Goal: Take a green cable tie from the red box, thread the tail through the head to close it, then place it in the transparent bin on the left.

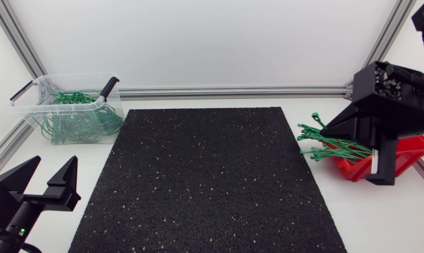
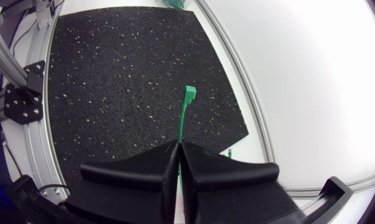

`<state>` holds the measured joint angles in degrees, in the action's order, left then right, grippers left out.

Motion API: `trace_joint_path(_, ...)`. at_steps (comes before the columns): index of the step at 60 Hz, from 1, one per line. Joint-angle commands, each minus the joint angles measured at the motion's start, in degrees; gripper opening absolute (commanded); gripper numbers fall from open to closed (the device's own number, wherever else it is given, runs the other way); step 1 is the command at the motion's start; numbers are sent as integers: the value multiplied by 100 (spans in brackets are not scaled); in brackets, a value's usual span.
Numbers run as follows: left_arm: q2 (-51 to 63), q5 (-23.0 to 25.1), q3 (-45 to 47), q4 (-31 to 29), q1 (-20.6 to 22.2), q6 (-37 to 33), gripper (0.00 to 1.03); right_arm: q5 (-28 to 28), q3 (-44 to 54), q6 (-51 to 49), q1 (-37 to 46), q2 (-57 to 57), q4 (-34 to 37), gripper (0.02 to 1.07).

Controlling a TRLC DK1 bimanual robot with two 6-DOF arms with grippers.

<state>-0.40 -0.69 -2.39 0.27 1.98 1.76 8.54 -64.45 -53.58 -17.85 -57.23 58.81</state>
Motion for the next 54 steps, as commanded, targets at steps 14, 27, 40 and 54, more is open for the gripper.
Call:
trace_joint_path(14,102,201,-16,-186,-119,97,100,518,-191,1676,-1098,-965,342,8)
trace_joint_path(27,1622,807,-903,-353,-734,343,100,904,160,3047,-1819,-1238,-361,8)
trace_joint_path(40,3292,1238,-2239,-1469,-1042,299,100,2803,125,3249,-1300,-1818,-976,8)
trace_joint_path(54,3749,1203,-2898,-1768,-382,-501,99,4235,389,3855,-826,-2292,-2207,8)
